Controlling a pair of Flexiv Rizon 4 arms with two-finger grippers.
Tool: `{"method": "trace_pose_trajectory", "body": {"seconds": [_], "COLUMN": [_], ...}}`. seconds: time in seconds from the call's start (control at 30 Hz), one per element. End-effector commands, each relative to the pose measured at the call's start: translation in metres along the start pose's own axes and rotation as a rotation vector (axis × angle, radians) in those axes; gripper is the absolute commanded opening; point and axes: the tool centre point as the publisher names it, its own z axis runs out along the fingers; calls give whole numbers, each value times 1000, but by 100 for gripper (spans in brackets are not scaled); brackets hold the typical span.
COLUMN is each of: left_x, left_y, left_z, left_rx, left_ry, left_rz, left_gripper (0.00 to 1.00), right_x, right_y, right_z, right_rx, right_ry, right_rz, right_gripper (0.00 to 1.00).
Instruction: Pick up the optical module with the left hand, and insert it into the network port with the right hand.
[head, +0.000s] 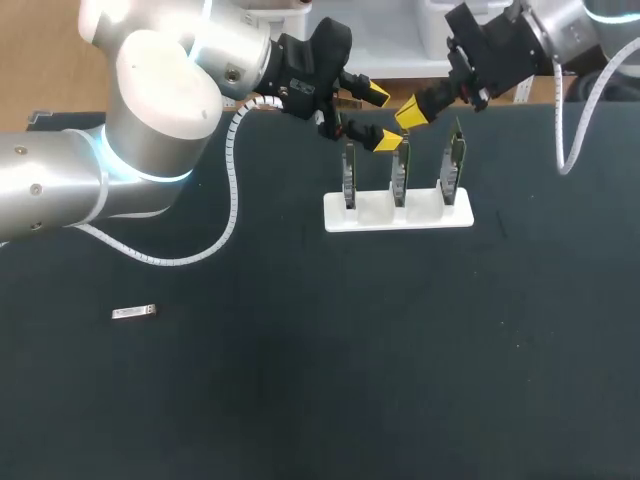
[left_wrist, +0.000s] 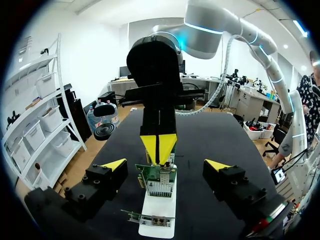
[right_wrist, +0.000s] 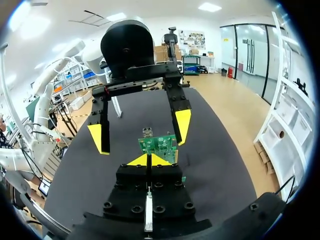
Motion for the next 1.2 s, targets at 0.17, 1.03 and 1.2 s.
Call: {"method": "trace_pose_trajectory", "body": {"seconds": [0.17, 1.03, 1.2], "left_x": [-1, -1, -1], "left_y": [2, 2, 2], "left_z": [1, 1, 1], "left_rx": [3, 3, 3], "left_ry": [5, 5, 5], "left_rz": [-1, -1, -1], "left_gripper": [100, 100, 100], "right_x": [5, 12, 14], "right_y": [0, 3, 3], "right_z": [2, 4, 4], "right_rx": [-13, -19, -20], "right_ry": [4, 41, 42], "right_rz": [10, 38, 45], "right_gripper": [0, 0, 0]}}
